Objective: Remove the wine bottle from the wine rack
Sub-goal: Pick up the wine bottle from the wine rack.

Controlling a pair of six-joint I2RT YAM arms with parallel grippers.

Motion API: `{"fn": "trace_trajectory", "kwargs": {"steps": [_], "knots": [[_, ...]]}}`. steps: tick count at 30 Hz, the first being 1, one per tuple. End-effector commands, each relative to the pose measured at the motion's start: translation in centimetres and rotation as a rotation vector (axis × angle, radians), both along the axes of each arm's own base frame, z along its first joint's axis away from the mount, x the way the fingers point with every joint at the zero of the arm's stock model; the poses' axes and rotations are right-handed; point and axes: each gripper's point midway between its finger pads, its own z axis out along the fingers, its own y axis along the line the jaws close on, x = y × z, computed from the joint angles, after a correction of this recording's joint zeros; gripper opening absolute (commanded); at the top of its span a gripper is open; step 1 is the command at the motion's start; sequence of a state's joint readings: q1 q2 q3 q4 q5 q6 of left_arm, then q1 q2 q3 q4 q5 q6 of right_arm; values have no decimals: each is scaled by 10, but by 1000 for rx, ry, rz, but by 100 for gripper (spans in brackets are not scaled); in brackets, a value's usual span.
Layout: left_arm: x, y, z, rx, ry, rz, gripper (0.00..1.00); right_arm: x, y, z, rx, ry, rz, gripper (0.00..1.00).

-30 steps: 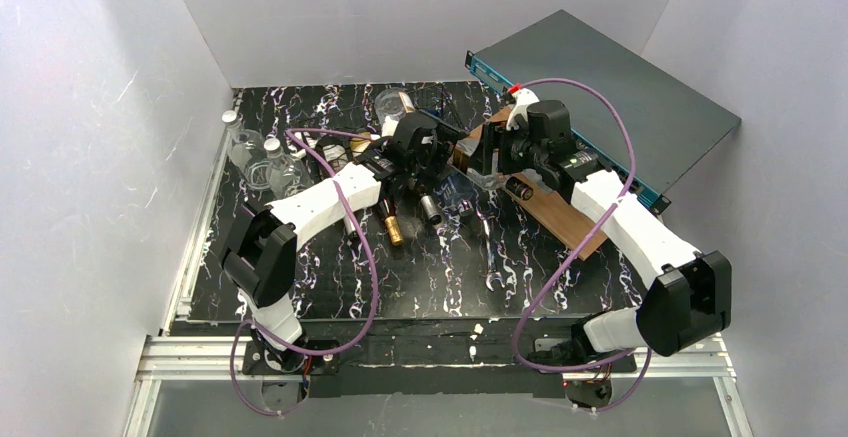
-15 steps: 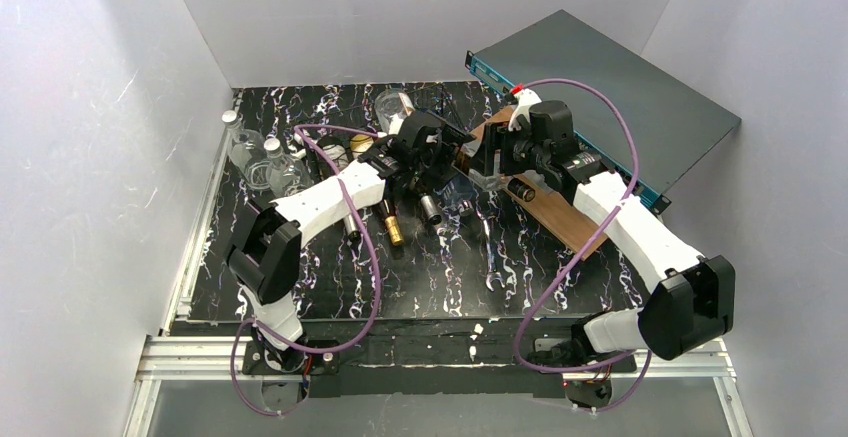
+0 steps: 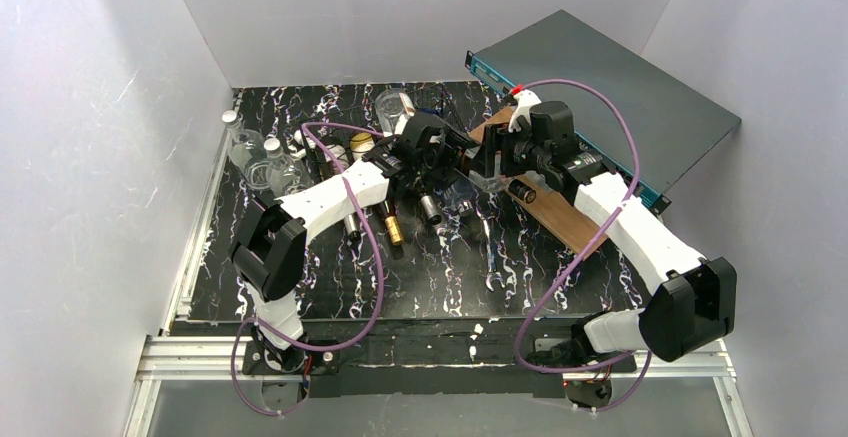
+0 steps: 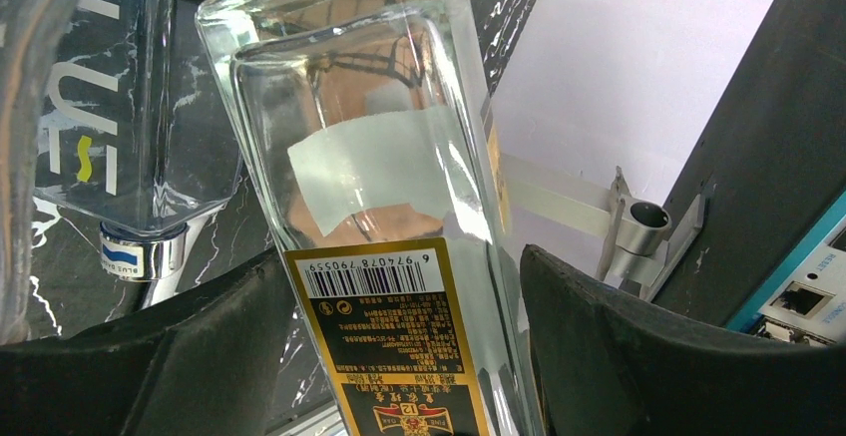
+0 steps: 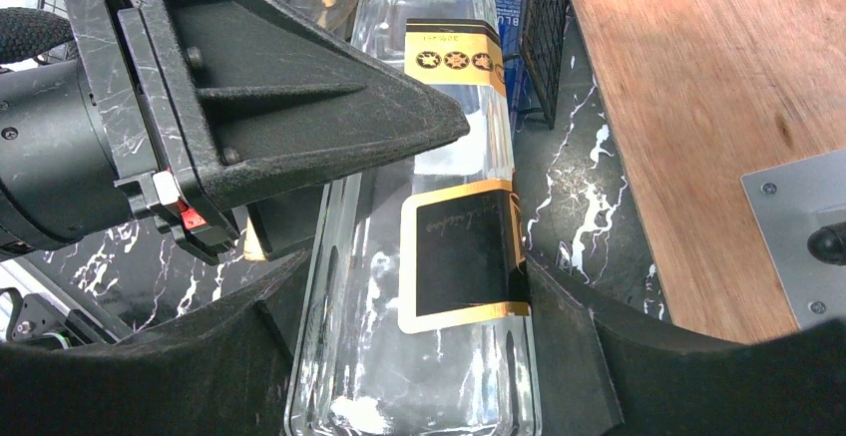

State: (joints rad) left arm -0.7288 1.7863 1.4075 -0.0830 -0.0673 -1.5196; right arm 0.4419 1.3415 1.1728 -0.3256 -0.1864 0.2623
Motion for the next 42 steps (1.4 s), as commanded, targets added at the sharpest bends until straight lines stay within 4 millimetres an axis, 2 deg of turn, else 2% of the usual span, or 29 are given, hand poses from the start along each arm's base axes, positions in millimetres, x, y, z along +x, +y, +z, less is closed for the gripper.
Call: {"fn": "trace_trajectory", "kwargs": {"steps": [1,12,34,42], "knots": [[-1,-2,25,-10,-56,-18,73,1,13,80,121,-223,57,1],[-3,-6,42,-29,-102,-36,64,-5,12,93,123,-235,72,1],[-24,-19,66,-56,-147,-49,60,-20,3,106,106,-240,80,1],[-38,-20,69,-78,-135,-26,61,-33,0,111,100,-239,101,1]]}}
